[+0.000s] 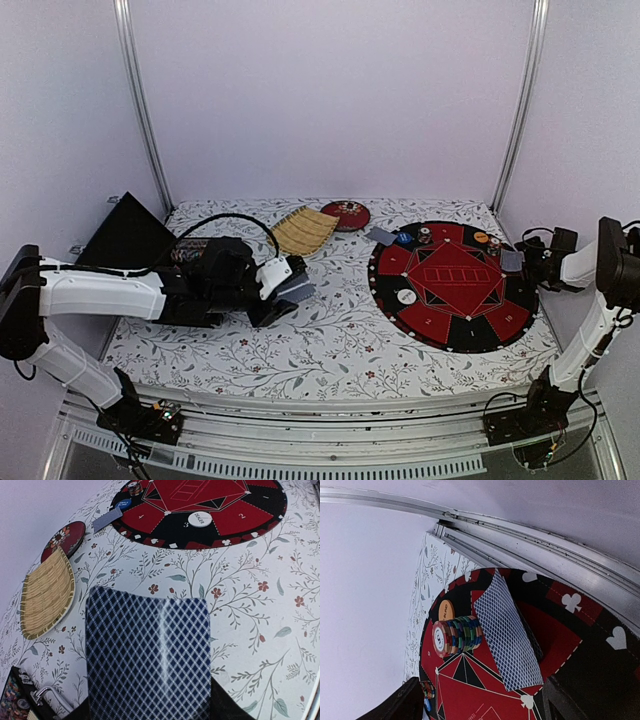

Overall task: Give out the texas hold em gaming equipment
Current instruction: Distribute the poker card in the big blind area, then pick up the poker card from the face-down deck piles.

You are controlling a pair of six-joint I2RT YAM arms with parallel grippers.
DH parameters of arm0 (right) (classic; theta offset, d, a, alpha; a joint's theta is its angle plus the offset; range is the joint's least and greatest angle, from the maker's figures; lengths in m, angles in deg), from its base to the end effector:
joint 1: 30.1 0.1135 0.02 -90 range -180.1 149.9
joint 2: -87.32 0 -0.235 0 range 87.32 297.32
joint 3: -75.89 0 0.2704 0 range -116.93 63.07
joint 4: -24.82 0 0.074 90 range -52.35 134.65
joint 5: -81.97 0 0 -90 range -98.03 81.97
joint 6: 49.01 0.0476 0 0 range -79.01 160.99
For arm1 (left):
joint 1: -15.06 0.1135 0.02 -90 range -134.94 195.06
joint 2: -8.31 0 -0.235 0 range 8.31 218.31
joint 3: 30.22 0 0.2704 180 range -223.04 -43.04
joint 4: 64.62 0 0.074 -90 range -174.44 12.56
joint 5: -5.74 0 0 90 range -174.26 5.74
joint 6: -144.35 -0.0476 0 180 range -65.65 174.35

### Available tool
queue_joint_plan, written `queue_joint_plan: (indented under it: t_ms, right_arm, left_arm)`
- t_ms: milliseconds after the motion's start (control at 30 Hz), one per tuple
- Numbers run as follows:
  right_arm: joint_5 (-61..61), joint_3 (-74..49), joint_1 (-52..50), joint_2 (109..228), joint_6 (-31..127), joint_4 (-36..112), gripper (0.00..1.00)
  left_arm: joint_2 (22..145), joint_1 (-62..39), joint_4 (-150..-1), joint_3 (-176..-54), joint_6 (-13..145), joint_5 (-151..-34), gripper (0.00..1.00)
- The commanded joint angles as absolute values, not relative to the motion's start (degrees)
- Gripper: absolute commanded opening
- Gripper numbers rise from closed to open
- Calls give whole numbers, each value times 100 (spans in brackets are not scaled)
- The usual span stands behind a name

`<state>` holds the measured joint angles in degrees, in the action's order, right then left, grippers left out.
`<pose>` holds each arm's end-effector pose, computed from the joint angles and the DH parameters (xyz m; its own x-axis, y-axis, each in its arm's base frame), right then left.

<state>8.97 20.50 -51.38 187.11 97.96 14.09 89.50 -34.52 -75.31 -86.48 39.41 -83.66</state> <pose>0.3336 -0.1150 0.0896 -0.1807 0.9308 -0.3177 0.4987 0.3652 0.7861 0.2131 -0.2494 0.1609 -0.1700 0.5972 -0.7838 0.8276 0.5184 0.2155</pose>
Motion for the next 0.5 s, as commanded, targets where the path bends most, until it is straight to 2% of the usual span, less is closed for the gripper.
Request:
queue_joint_plan:
  t_ms: [0, 100, 300, 467]
  right_arm:
    - [690, 2024, -5171, 18414, 9480, 1715, 87]
    - [563, 1945, -5160, 18112, 9160, 2024, 100]
    - [525, 1442, -4821, 17350, 7826, 2783, 99]
    - [337, 977, -3187, 16582, 5539, 3058, 99]
  left_arm:
    - [8845, -3382, -7454, -8618, 3962, -8348, 55]
    - [8847, -3381, -7463, -8628, 3958, -8354, 55]
    - [8847, -3382, -7447, -8661, 3947, -8363, 55]
    - [8864, -3386, -7416, -8698, 3939, -8375, 55]
